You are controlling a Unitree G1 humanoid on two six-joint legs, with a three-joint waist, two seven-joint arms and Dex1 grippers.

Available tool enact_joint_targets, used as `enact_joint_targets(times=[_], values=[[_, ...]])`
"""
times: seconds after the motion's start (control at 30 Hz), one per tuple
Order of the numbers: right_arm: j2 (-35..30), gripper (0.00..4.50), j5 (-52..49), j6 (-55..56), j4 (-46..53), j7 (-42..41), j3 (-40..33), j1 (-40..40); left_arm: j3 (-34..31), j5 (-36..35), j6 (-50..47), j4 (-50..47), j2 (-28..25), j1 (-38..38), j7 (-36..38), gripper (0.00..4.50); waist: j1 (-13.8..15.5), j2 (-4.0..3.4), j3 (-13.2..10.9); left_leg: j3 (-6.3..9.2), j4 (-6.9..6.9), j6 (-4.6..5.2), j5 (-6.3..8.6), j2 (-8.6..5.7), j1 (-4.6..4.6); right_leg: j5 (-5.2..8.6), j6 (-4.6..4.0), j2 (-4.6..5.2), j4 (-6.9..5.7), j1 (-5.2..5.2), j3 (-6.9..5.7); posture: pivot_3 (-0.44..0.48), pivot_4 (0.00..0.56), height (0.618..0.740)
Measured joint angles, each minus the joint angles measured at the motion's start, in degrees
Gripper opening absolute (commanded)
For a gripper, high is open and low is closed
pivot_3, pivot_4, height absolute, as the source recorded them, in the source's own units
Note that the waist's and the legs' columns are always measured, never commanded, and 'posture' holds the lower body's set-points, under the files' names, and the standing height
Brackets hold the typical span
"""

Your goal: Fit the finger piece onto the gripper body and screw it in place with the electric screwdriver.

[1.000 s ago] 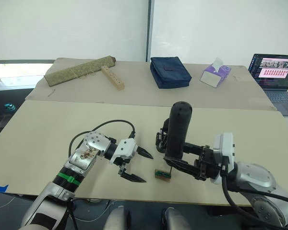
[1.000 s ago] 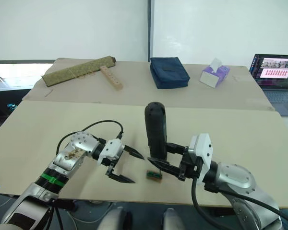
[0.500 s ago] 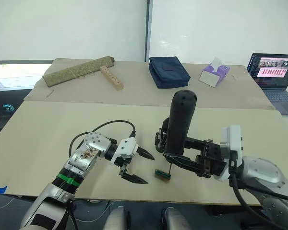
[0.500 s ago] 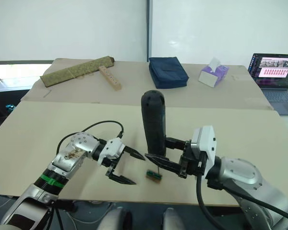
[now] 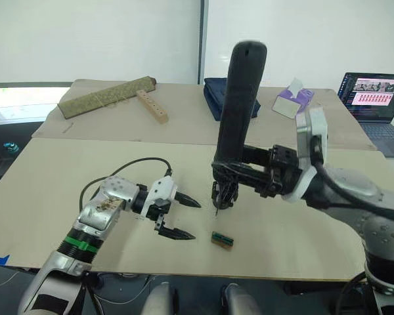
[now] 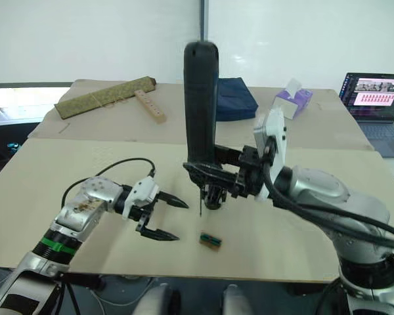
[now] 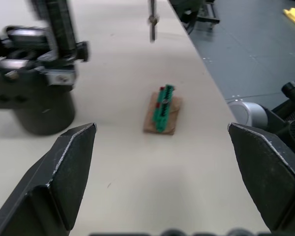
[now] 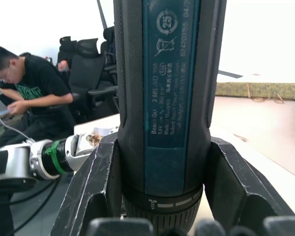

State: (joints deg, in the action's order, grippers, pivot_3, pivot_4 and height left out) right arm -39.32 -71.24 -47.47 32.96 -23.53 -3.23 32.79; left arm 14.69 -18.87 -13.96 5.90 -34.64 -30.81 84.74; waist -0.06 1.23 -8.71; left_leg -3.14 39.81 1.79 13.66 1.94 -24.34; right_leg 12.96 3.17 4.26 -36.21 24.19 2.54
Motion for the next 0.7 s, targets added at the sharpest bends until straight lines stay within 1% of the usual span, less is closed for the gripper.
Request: enact_joint_targets(times=[0.13,0.23,0.37,0.47,0.7], values=[[0.9,1.91,0.9,-1.8,-3.3,0.6,2.2,6.8,-1.0,-0.3,0.0,3.7,0.5,-3.0,0.0,4.50,0.0,0.00,0.0,-0.04,0.00,0.00,0.00,-0.02,-0.06,-0.01,0.00,0.00,0.02,0.02,-0.04,0.000,0.150,0.738],[1.2,1.91,3.7,-1.9,-5.0,-0.2,3.2,9.3,-1.2,0.5,1.5,7.6,2.4,-5.9,-0.6,4.50,0.3,0.01,0.0,-0.15,0.01,0.01,0.00,-0.05,-0.13,-0.01,0.01,0.03,0.05,0.03,-0.10,0.000,0.150,0.738],[1.3,1.91,8.5,-1.9,-7.3,-1.5,5.1,10.0,-0.8,2.6,5.1,13.8,5.1,-8.9,-0.9,4.50,0.3,0.01,0.0,-0.21,0.02,0.00,0.00,-0.07,-0.17,-0.02,0.02,0.04,0.05,0.07,-0.08,0.000,0.150,0.738],[1.4,1.91,12.1,-1.9,-8.8,-2.4,5.4,10.1,-0.5,4.1,7.9,17.1,6.6,-9.9,-0.9,4.50,0.2,0.01,0.0,-0.20,0.01,0.01,0.00,-0.05,-0.23,-0.03,0.02,0.02,0.04,0.12,-0.09,0.000,0.150,0.738],[1.9,1.91,16.3,-1.9,-9.6,-5.1,6.5,10.1,-0.1,6.9,12.0,23.9,10.3,-13.1,-1.2,4.50,0.2,0.02,0.0,-0.19,0.02,0.01,0.00,-0.06,-0.30,-0.04,0.04,0.02,0.04,0.16,-0.10,0.000,0.150,0.738]])
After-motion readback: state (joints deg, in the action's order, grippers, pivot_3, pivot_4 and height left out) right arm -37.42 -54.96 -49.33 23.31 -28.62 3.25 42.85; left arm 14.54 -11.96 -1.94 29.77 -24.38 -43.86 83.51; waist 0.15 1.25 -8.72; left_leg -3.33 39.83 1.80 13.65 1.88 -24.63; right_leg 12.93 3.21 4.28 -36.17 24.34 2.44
